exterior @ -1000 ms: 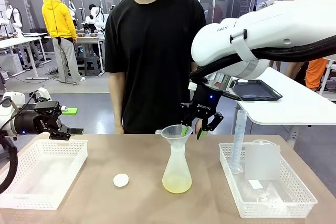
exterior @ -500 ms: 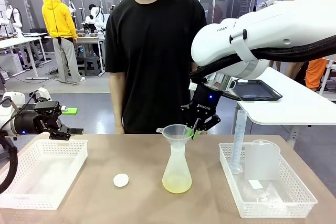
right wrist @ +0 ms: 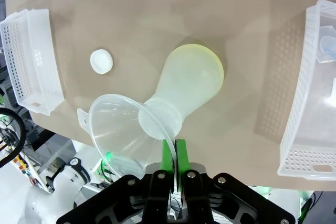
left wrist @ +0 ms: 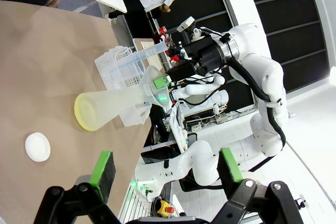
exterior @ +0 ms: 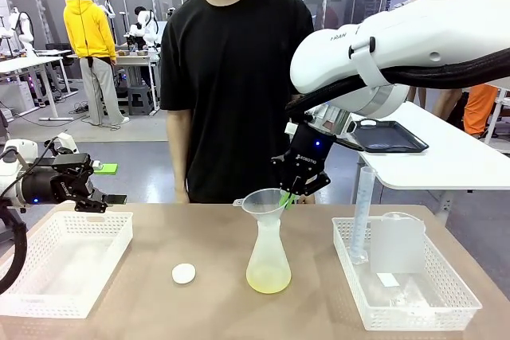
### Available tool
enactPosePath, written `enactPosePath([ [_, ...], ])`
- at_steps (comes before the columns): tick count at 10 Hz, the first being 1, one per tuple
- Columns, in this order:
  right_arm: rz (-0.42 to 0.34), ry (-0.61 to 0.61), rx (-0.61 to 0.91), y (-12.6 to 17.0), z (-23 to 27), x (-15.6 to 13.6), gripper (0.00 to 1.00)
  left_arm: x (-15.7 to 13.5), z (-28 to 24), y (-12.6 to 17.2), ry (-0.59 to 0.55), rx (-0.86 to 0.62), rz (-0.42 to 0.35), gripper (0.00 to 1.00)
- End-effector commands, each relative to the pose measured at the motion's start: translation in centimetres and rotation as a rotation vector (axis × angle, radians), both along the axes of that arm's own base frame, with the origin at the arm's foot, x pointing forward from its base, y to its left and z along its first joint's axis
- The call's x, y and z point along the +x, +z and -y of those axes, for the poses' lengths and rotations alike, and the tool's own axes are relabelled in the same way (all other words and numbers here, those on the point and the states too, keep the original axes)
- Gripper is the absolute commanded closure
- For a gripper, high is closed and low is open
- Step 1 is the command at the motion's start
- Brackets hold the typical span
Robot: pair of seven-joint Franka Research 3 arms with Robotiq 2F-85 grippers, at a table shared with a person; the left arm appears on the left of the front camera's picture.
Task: Prepare the solutions needed for the experiment.
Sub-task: Once the solution is in the Big flask , pick up the Plastic Funnel and place it back into the right Organizing basket.
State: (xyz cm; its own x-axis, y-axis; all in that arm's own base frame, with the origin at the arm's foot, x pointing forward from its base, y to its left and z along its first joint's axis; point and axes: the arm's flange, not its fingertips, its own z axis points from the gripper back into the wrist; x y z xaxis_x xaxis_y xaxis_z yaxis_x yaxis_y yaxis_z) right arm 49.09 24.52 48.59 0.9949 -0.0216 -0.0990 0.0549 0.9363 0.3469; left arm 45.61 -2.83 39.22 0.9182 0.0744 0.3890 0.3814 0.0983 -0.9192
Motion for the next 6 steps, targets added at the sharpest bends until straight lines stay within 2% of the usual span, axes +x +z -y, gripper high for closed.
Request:
enactPosePath([
  [1,0.003,0.007,0.026,0.5,0.0,-1.1,1.0,0.0,-0.1,0.0,0.002,-0.001,0.02,0.0],
  [6,0.089,0.035,0.054,3.3,0.4,-3.5,1.0,0.0,-0.1,0.0,0.002,-0.001,0.02,0.0],
])
